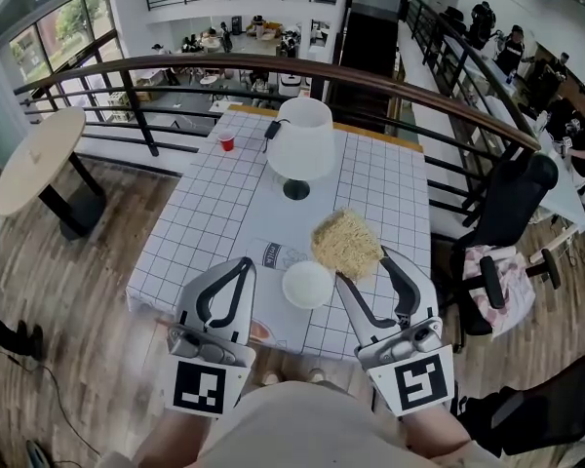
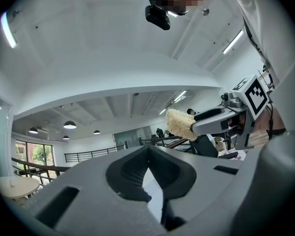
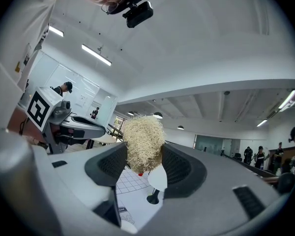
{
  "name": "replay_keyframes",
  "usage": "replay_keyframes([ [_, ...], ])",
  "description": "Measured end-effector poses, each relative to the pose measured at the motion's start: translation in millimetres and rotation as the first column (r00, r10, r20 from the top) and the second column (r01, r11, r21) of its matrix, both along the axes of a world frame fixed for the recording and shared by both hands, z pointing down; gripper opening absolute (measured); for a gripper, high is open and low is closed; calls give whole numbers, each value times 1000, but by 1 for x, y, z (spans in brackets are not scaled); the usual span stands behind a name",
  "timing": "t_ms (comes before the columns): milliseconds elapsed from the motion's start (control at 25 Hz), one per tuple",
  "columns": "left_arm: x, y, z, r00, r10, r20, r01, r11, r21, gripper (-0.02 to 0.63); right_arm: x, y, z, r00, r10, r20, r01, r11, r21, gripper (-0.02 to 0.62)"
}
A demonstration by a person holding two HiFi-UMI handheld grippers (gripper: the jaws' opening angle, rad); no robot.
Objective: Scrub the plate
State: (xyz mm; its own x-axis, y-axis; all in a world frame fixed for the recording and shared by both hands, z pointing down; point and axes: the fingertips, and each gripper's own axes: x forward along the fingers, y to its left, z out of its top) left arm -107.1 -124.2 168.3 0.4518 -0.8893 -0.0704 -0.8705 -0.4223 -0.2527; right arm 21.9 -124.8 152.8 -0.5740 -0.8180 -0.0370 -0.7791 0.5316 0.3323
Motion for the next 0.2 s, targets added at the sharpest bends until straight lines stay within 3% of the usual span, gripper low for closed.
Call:
replay_keyframes([
  [200,-6,-6,3,1000,-8,-17,7,1000,-21,14,-6,-7,4,1000,0,-3,0,1000,-17,222],
])
